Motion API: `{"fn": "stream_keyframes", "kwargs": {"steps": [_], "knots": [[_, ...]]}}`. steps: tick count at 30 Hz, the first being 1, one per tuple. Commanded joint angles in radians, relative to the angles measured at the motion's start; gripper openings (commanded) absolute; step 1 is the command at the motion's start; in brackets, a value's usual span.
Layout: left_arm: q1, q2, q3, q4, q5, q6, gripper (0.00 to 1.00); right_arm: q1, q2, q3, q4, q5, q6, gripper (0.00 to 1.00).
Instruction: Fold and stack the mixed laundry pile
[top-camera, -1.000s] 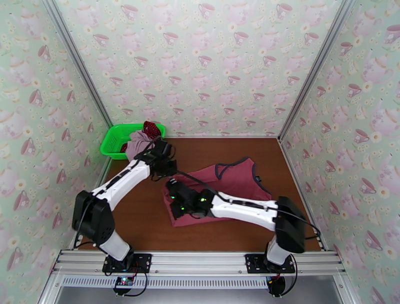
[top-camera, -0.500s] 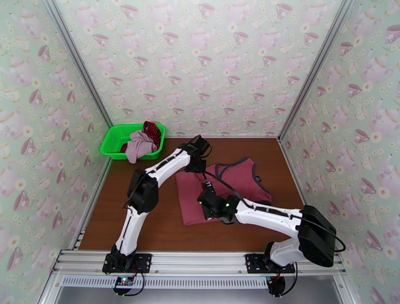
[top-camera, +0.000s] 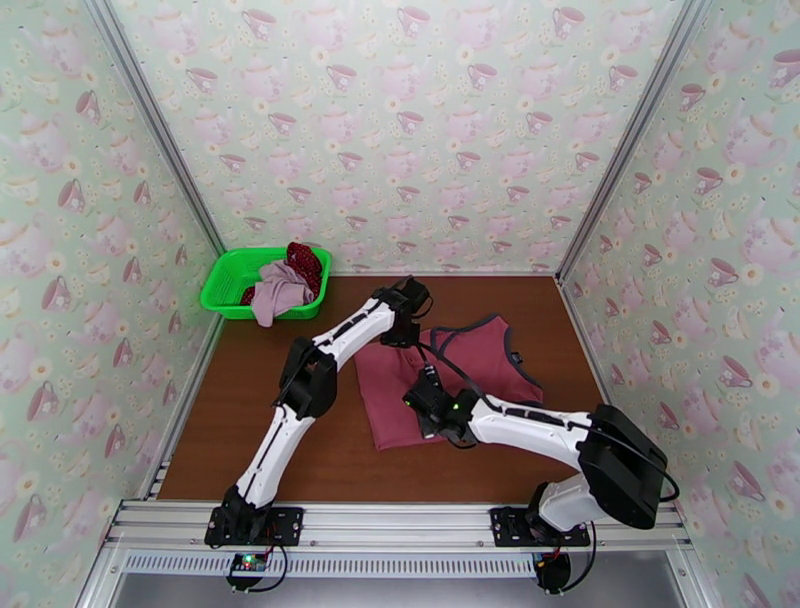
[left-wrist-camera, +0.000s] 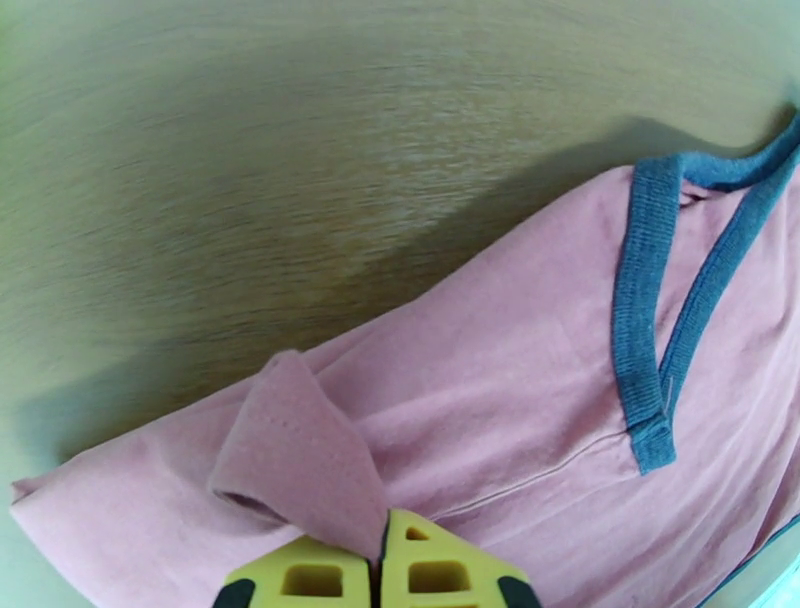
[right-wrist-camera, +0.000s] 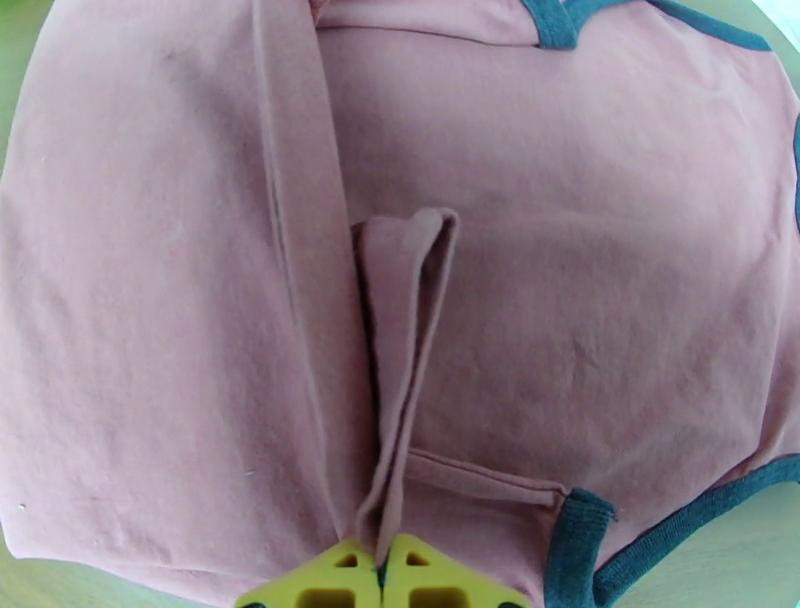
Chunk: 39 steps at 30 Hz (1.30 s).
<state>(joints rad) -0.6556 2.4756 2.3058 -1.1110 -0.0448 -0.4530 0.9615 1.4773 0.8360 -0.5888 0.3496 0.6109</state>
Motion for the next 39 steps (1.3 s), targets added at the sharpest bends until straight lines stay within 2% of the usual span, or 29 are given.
{"fn": "stream_keyframes", "kwargs": {"steps": [1,3,4,6,7,11,12,14,18,19,20,22,23,25,26,27,32,35,39], "knots": [[-0.004,0.034,0.067,0.030,0.048,0.044,0.00,0.000,-0.024,-0.012,-0.041,0.011,0.042,0.00],[-0.006,0.047,0.085,0.021,0.056,0.058,0.04,0.000,-0.039,-0.021,-0.047,0.003,0.051,0.00],[-0.007,0.049,0.087,0.020,0.063,0.065,0.12,0.000,-0.047,-0.024,-0.049,-0.002,0.054,0.00],[-0.010,0.045,0.082,0.024,0.073,0.075,0.38,0.000,-0.059,-0.027,-0.060,-0.005,0.064,0.03],[-0.014,0.038,0.077,0.033,0.074,0.081,0.49,0.000,-0.065,-0.028,-0.068,-0.006,0.068,0.06],[-0.026,-0.025,0.045,0.074,0.053,0.115,0.75,0.001,-0.114,-0.020,-0.131,0.025,0.081,0.28],[-0.029,-0.056,0.033,0.083,0.030,0.123,0.80,0.000,-0.135,-0.013,-0.160,0.046,0.081,0.34],[-0.038,-0.127,-0.009,0.099,-0.032,0.135,0.83,-0.001,-0.177,0.006,-0.217,0.085,0.078,0.40],[-0.037,-0.309,-0.169,0.100,-0.175,0.112,0.82,-0.003,-0.237,0.044,-0.256,0.101,0.046,0.43],[-0.033,-0.351,-0.225,0.093,-0.201,0.094,0.78,-0.002,-0.240,0.052,-0.242,0.081,0.029,0.41],[-0.025,-0.381,-0.276,0.088,-0.210,0.081,0.70,-0.003,-0.236,0.057,-0.221,0.056,0.007,0.38],[-0.001,-0.424,-0.410,0.100,-0.195,0.043,0.40,-0.003,-0.206,0.065,-0.156,-0.030,-0.034,0.29],[0.014,-0.432,-0.471,0.124,-0.173,0.031,0.29,-0.002,-0.185,0.072,-0.126,-0.063,-0.047,0.24],[0.045,-0.445,-0.612,0.215,-0.111,0.000,0.13,-0.002,-0.121,0.081,-0.045,-0.166,-0.074,0.09],[0.057,-0.448,-0.666,0.264,-0.094,-0.012,0.12,-0.001,-0.092,0.085,-0.012,-0.200,-0.077,0.02],[0.065,-0.448,-0.721,0.313,-0.086,-0.026,0.11,-0.001,-0.055,0.086,0.027,-0.239,-0.081,0.00],[0.098,-0.383,-0.811,0.429,-0.080,-0.038,0.11,0.021,0.117,0.118,0.147,-0.326,-0.079,0.00],[0.125,-0.316,-0.788,0.479,-0.050,-0.017,0.11,0.050,0.222,0.147,0.168,-0.348,-0.078,0.00],[0.147,-0.188,-0.643,0.464,0.001,0.048,0.11,0.093,0.339,0.212,0.180,-0.397,-0.076,0.00]]}}
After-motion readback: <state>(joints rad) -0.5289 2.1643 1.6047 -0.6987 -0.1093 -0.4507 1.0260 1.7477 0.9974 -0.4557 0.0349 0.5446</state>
